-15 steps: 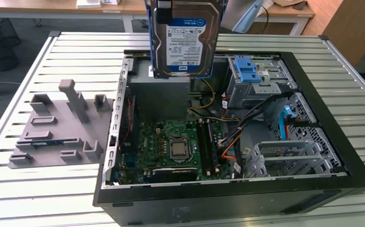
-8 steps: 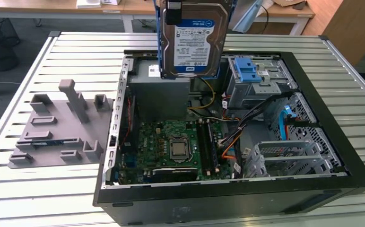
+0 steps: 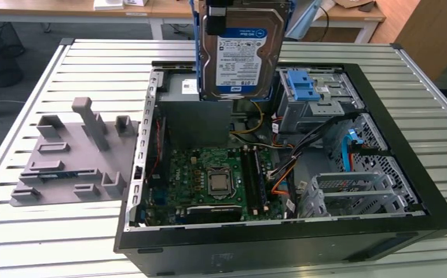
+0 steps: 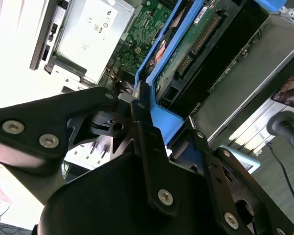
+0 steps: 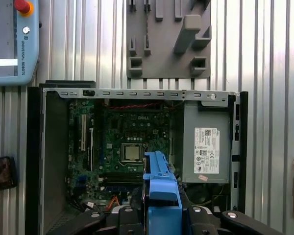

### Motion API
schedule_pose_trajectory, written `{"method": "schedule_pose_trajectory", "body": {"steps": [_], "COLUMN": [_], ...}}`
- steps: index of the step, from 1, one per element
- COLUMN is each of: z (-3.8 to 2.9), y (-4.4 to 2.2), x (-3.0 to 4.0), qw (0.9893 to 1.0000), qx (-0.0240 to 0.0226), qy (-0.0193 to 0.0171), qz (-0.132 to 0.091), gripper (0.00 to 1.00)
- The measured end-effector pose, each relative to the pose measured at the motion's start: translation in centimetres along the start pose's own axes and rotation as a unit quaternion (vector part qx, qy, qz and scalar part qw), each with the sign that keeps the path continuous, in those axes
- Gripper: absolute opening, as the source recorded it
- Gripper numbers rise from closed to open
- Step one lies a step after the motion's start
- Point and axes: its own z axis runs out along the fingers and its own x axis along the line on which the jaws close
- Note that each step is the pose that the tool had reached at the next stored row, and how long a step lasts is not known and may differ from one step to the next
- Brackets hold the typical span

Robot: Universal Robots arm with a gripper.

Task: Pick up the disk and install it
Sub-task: 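Pick up the disk, then insert the disk into the insertion slot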

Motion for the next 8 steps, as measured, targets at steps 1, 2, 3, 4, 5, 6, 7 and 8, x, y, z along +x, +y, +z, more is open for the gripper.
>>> {"method": "schedule_pose_trajectory", "body": {"steps": [1,2,3,4,5,6,7,8], "z": [0.01,0.01,0.00,0.00,0.00,0.01,0.01,0.01], "y": [-0.13,-0.31,-0.46,-0.54,-0.55,-0.58,-0.60,-0.60], "x": [0.03,0.04,0.05,0.06,0.06,0.05,0.05,0.05], "qw": [1.0000,1.0000,1.0000,1.0000,1.0000,1.0000,1.0000,1.0000], "qx": [0.0000,0.0000,-0.0001,0.0000,0.0000,0.0000,0.0000,0.0000], "qy": [0.0000,0.0000,0.0001,0.0001,0.0001,0.0000,0.0000,0.0001], "qz": [0.000,0.000,0.000,0.000,0.000,0.000,0.000,0.000], "gripper": [0.36,0.36,0.36,0.36,0.36,0.36,0.36,0.36]}}
